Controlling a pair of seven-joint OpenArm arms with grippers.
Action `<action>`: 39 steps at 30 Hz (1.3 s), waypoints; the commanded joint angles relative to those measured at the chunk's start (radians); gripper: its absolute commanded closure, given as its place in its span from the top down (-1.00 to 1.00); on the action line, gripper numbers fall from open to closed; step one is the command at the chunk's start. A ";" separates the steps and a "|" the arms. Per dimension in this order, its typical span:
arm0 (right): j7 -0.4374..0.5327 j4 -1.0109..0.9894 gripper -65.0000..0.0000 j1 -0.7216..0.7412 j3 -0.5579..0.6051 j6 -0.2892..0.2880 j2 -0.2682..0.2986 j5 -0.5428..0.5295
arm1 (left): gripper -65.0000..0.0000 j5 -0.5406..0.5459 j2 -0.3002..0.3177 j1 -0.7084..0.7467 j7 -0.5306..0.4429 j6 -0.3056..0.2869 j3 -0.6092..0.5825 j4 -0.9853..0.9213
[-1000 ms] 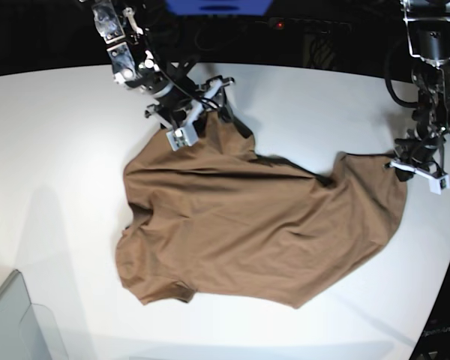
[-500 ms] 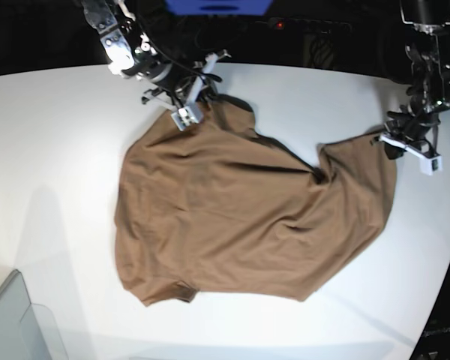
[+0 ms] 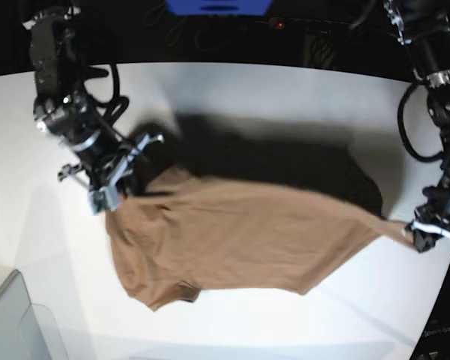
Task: Layout the t-shirt on the table in an organized manner, then fold the t-shirt properly
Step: 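Lift the shirt with both grippers and shake it flat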
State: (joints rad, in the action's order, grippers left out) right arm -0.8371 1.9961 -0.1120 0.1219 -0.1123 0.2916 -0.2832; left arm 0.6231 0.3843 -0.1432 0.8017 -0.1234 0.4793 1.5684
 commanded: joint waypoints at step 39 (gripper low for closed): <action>0.118 -0.275 -1.00 0.475 -0.149 -0.003 -0.039 -0.012 | -0.99 -0.049 0.032 -0.566 -0.064 0.008 -0.451 -0.285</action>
State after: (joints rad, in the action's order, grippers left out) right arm -0.7441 1.7035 0.3351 -0.0193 -0.1150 0.2371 -0.2939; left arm 0.5682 0.3870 -0.6449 0.7879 -0.1196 0.0093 1.2652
